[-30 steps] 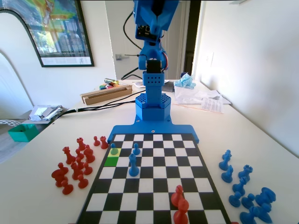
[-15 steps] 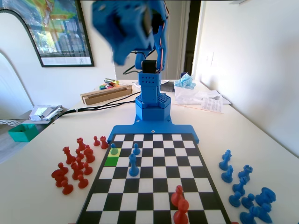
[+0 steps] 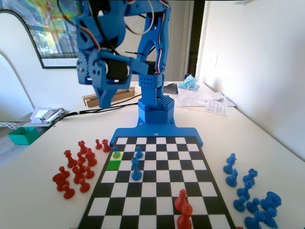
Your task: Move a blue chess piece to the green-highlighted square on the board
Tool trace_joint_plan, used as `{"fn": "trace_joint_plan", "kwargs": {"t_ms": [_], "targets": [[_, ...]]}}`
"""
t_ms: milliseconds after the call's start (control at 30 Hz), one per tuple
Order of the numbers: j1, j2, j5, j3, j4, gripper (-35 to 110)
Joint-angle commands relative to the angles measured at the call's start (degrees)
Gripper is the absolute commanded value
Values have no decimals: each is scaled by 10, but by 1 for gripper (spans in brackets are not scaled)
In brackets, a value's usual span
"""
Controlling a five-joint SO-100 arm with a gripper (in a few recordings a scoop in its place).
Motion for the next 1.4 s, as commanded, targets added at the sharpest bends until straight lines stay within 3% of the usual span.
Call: {"fn": "trace_joint_plan", "kwargs": {"t_ms": [0, 533, 1367], "targets": [[16, -32, 9, -2, -17, 1], [22, -134, -15, 10, -120, 12], [31, -239, -60, 67, -256, 15]]}}
